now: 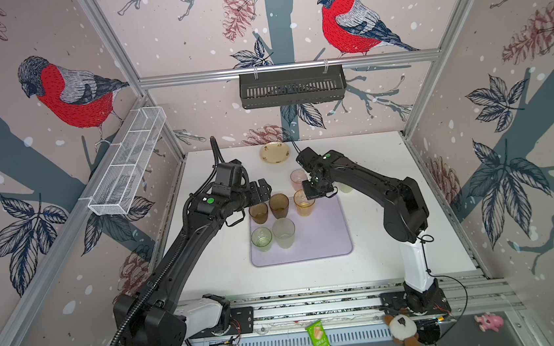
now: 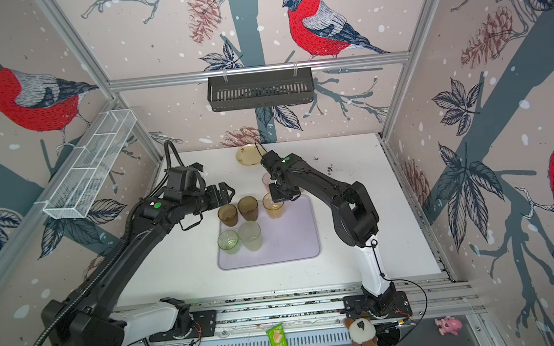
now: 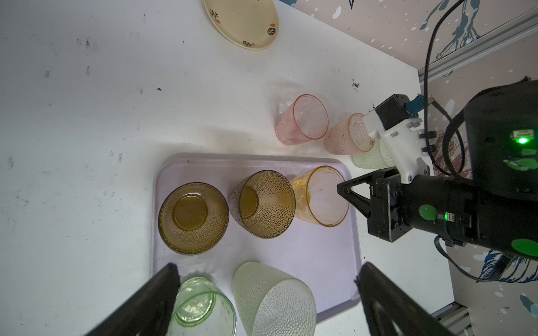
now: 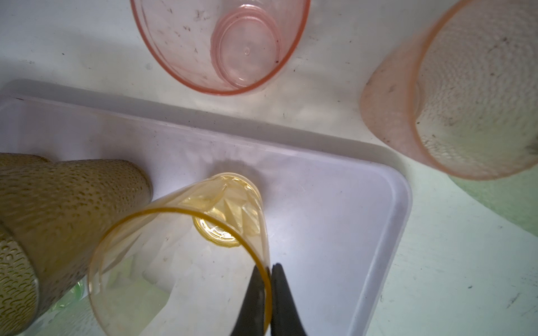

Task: Place the glasses into the tray
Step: Place the glass on the tray.

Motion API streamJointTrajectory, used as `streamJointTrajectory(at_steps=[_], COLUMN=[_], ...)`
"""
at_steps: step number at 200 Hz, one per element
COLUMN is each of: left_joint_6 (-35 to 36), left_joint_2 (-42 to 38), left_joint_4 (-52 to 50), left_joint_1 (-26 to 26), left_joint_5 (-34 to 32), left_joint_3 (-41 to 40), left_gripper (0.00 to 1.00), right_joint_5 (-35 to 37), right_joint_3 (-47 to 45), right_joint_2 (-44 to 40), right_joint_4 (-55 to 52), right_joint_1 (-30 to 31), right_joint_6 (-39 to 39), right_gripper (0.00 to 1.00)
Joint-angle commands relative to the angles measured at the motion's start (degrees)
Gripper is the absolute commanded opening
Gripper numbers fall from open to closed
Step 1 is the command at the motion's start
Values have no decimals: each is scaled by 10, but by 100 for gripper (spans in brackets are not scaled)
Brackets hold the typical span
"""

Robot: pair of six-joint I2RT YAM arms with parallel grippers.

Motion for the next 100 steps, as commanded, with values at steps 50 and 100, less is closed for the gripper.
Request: streamJointTrajectory(at_steps=[50, 100], left_joint_6=[0, -1], left_joint_2=[-4, -6], left_joint_4=[14, 15], left_joint_1=[3, 3], left_joint_5=[2, 2], left_joint_3=[-7, -7], left_gripper=[96, 96], right_joint_5=[-2, 0], right_joint_3=[1, -6], right_joint_2=[8, 7], right_joint_4=[10, 12], right_joint_1=[6, 8], right_joint_6=[-4, -4], right_gripper=[6, 7])
